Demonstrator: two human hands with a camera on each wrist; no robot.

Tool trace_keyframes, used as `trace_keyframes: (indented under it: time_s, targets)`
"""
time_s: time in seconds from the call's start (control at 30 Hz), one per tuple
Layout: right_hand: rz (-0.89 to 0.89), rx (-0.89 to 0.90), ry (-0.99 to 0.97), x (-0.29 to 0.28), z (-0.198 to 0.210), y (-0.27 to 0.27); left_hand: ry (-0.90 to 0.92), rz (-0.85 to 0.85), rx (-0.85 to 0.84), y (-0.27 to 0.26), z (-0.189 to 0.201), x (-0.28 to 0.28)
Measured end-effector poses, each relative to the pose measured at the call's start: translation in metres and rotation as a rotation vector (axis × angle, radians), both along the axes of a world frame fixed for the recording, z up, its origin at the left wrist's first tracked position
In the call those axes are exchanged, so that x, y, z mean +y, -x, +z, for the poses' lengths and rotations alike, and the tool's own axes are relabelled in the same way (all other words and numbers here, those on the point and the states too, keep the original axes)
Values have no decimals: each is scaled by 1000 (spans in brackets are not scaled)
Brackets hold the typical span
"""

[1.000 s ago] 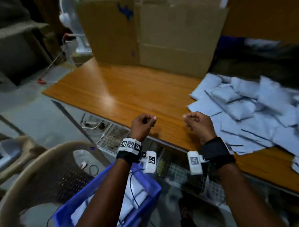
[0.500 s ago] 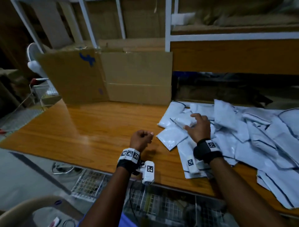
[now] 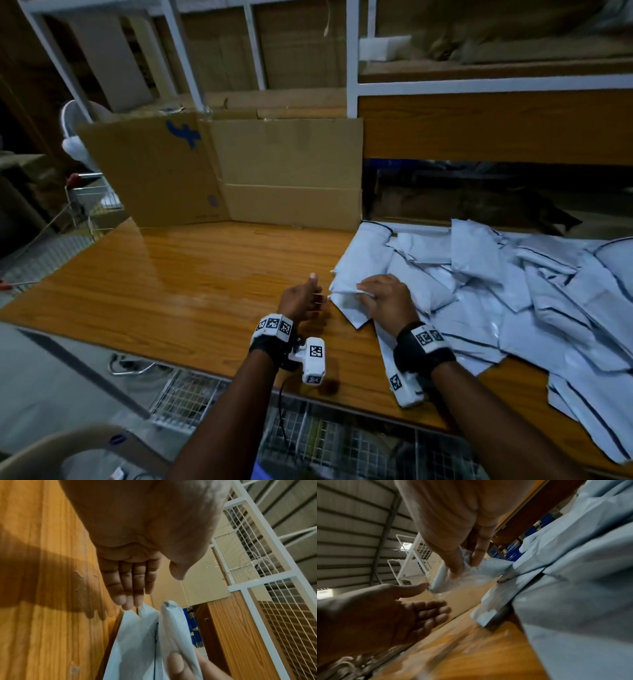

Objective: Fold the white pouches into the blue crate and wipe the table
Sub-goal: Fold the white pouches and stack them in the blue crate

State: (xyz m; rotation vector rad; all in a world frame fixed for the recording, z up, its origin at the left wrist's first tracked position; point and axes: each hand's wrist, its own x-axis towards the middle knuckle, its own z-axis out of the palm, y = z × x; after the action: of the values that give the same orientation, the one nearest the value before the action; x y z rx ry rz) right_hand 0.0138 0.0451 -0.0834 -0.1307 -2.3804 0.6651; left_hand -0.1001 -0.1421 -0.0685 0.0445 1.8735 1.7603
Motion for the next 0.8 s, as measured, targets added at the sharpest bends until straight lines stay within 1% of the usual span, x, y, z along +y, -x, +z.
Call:
trace_keyframes:
  time_s: [0.07, 0.13, 0.17, 0.23, 0.33, 0.37, 0.47, 0.5, 0.57, 0.63, 0.7, 0.77, 0.8]
  targets:
    - [92, 24, 81, -20, -1, -13, -41, -16, -121, -1, -1, -6]
    - [165, -14, 142, -37, -4, -24, -38, -18, -174, -3, -7, -14]
    - [192, -42, 147, -44, -6, -29, 2, -22, -153, -2, -12, -18]
    - [241, -101, 117, -54, -8, -35, 112, -46, -56, -1, -22, -28]
    - [258, -218, 105, -53, -10, -41, 143, -48, 50, -6, -27, -39]
    - [231, -258, 128, -50, -10, -42, 155, -40, 62, -7, -28, -43]
    - [86, -288, 201, -31, -8, -34, 99, 97, 17, -4, -35, -57]
    - [32, -296, 222, -23, -5, -29, 95, 136, 4, -1, -38, -62]
    - [-111, -308, 220, -7, 3, -19, 96, 161, -12, 3, -41, -70]
    - [-294, -344, 131, 13, 9, -11, 93, 172, 2, 5, -41, -76]
    - [-463, -480, -14, 30, 15, -7, 88, 190, 6, 8, -40, -83]
    - [-562, -631, -117, 40, 20, -6, 84, 210, 11, 11, -42, -91]
    - [-580, -670, -139, 41, 23, -6, 87, 212, 12, 13, -45, -94]
